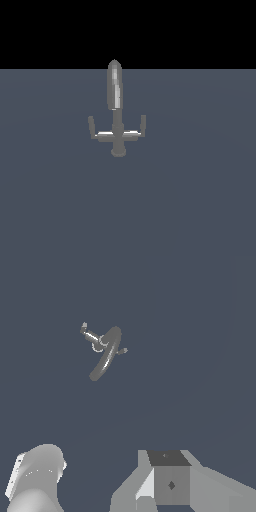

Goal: Turn on the faucet by rotating a designated handle.

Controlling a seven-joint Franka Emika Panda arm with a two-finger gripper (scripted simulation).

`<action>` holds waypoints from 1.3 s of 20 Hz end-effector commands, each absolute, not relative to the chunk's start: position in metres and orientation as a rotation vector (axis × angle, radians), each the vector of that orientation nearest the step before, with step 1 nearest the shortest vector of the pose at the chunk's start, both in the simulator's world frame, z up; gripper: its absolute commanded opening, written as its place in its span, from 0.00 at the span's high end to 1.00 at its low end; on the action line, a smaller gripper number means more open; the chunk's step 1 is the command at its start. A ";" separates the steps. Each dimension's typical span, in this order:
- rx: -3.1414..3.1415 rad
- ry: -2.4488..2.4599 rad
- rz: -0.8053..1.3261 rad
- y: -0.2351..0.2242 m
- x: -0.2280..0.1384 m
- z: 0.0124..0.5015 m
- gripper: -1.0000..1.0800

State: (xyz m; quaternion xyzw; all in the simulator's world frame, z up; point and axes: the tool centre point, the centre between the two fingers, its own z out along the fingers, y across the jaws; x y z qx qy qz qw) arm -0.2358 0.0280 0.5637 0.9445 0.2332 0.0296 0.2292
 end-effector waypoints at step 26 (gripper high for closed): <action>1.814 1.221 -0.501 0.105 -0.186 0.581 1.00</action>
